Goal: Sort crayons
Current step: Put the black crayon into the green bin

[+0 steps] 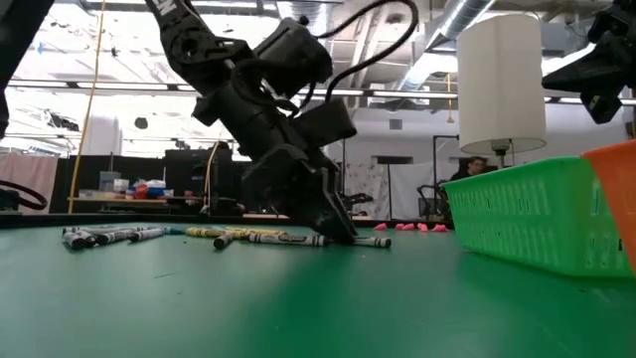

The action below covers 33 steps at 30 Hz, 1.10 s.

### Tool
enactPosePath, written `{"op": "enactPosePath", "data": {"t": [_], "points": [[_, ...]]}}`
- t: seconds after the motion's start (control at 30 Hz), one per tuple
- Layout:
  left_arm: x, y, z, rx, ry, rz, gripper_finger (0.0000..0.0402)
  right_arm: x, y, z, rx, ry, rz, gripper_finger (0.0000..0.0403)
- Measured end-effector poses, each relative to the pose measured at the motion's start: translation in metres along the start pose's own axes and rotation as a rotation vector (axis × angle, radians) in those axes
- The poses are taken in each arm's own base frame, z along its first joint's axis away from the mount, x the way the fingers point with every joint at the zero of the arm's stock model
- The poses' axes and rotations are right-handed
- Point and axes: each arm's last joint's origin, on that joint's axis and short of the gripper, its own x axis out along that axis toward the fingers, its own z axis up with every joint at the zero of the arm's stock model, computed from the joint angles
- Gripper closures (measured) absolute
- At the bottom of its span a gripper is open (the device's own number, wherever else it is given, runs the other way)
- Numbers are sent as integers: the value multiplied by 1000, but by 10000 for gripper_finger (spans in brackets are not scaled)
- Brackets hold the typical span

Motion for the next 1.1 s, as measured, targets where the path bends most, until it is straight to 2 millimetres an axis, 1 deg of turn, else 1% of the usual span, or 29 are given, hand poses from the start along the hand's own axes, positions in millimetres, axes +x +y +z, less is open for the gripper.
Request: {"op": "enactPosePath", "data": {"t": [0.1,0.17,0.23,0.33,0.37,0.5,0.63,0.77,0.9,1.0,1.1], "points": [[5,-1,-4,-32,14,-2,275,0,0,0,-2,1,-1,403],[5,-1,-4,-44,19,-7,289,0,0,0,-1,0,0,403],[5,-1,-4,-37,21,-9,317,0,0,0,-2,0,0,403],[5,-2,-4,-36,20,-13,374,0,0,0,-3,1,-1,403],[5,-2,-4,-45,20,-12,385,0,0,0,-2,1,-1,403],[5,-1,-5,-87,24,19,388,0,0,0,-2,1,-1,403],[-2,0,0,-157,14,37,388,0,0,0,-2,1,-1,403],[-20,3,13,-199,-27,117,388,0,0,0,-2,1,-1,403],[-41,3,32,-221,-113,196,388,0,0,0,-2,1,-1,403],[-53,0,48,-235,-228,193,388,0,0,0,-3,1,-1,403],[-58,-6,67,-220,-341,170,388,0,0,0,-3,1,-1,403]]}}
